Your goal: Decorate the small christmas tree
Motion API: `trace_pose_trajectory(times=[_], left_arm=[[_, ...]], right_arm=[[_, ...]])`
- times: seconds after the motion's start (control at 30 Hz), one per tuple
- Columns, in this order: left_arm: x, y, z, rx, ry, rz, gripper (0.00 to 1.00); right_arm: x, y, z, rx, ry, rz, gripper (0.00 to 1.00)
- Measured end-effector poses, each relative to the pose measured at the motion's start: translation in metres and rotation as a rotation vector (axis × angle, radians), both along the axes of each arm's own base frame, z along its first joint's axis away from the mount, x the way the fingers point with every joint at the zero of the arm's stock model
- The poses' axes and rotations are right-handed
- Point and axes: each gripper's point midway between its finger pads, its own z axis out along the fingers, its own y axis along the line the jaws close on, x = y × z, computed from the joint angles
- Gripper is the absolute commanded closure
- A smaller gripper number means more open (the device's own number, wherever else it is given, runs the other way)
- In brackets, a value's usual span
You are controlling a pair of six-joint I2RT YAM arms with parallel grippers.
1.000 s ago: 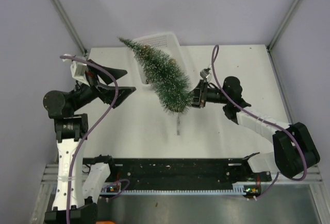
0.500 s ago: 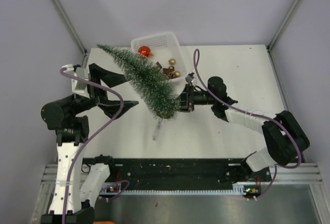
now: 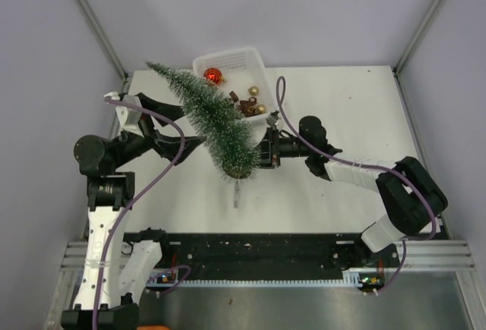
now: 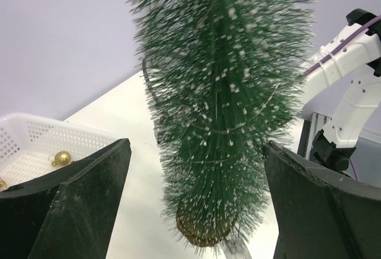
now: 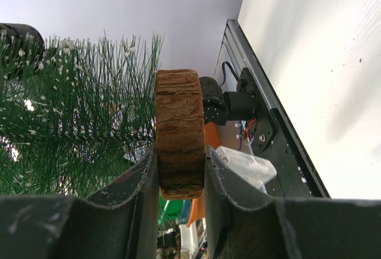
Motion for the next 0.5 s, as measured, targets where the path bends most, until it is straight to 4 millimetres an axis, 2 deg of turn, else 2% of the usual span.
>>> trace_pose_trajectory(times=[0.1,0.23,0.37,0.5], left_arm=[[0.003,0.000,-0.001,-0.005,0.010,0.000,0.16],[0.003,-0.002,0.000,-0.008,0.018,-0.025,0.20],[-0.003,-0.005,-0.007,-0.003,0.052,-0.071,0.40],[-0.011,-0.007,-0.023,0.013,0.089,-0.112,0.71]], right_arm=[[-0.005,0.006,-0.007,-0.005,0.017,0.021,1.00],[-0.010,0.013,-0.016,-0.015,0.034,0.044,1.00],[-0.010,0.015,-0.022,-0.022,0.044,0.048,1.00],[-0.010,0.015,-0.021,-0.018,0.037,0.051,1.00]])
